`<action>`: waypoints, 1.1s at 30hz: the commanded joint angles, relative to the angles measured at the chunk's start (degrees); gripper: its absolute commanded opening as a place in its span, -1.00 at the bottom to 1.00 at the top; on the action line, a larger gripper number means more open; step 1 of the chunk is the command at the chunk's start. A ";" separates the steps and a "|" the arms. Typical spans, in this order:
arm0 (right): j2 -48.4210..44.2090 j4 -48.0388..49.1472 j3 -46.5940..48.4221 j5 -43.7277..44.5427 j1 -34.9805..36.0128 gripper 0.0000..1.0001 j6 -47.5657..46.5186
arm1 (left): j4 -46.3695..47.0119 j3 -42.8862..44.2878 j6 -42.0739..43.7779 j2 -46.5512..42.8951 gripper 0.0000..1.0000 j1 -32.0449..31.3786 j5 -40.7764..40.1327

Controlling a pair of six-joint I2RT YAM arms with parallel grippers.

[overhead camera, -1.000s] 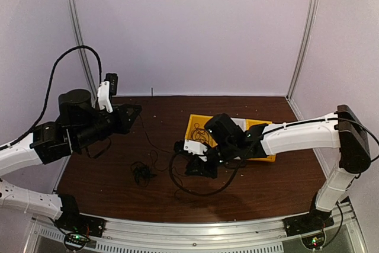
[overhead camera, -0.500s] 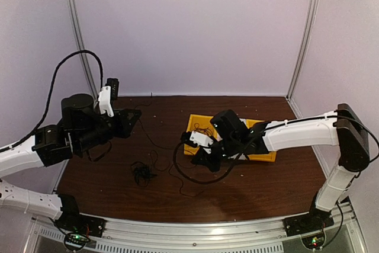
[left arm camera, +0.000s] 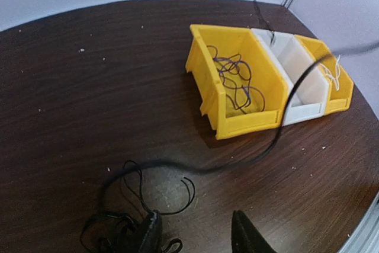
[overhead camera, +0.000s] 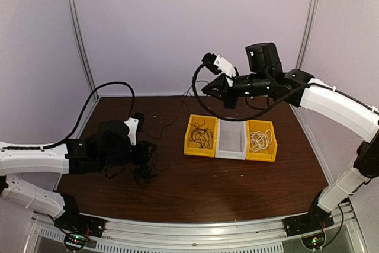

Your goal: Untangle the cables

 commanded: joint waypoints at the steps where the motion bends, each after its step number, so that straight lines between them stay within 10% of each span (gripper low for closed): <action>1: -1.21 -4.70 6.55 0.12 -4.28 -1.00 -1.52 | 4.63 -0.89 0.02 3.86 -0.09 -0.02 3.99; 17: -3.37 0.43 6.84 -0.11 -15.62 -1.00 -0.06 | -6.23 16.52 12.88 9.62 0.35 0.77 -1.41; 26: -5.96 0.23 2.31 0.48 -18.89 -1.00 -0.38 | -9.95 39.03 19.34 18.40 0.45 16.69 4.53; 33: -7.45 -2.17 -0.02 1.13 -19.90 -1.00 -1.49 | 1.19 35.71 20.75 24.73 0.31 21.71 2.81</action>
